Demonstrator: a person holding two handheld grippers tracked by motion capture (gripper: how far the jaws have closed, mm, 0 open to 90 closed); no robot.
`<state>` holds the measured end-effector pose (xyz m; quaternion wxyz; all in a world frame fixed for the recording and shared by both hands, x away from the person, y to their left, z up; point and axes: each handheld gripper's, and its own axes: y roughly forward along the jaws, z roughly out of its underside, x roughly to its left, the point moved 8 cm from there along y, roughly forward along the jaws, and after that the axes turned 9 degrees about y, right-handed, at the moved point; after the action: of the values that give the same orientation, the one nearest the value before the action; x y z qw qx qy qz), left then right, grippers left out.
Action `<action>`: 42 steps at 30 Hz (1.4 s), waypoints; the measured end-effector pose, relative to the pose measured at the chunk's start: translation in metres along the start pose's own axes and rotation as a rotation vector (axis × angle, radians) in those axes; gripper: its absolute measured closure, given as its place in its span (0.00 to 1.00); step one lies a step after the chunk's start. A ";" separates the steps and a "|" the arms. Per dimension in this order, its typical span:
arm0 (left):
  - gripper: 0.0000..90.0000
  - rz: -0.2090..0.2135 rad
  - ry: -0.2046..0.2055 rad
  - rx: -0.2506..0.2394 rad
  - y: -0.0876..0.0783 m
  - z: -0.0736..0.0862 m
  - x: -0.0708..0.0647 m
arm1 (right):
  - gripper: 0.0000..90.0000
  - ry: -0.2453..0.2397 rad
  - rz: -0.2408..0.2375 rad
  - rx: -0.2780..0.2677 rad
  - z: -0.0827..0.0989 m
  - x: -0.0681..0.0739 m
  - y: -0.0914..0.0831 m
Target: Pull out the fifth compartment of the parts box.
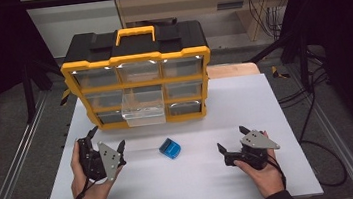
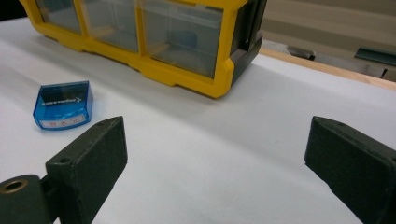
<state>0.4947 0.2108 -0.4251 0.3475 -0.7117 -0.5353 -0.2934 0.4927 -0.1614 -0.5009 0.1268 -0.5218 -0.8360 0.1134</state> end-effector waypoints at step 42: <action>0.03 0.249 -0.350 -0.025 0.008 0.066 -0.022 | 0.07 -0.045 -0.010 0.255 -0.020 0.011 0.017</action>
<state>0.4998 0.2505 -0.4821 0.2739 -0.8169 -0.4915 -0.1269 0.5090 -0.1433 -0.4864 0.1736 -0.4948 -0.8199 0.2298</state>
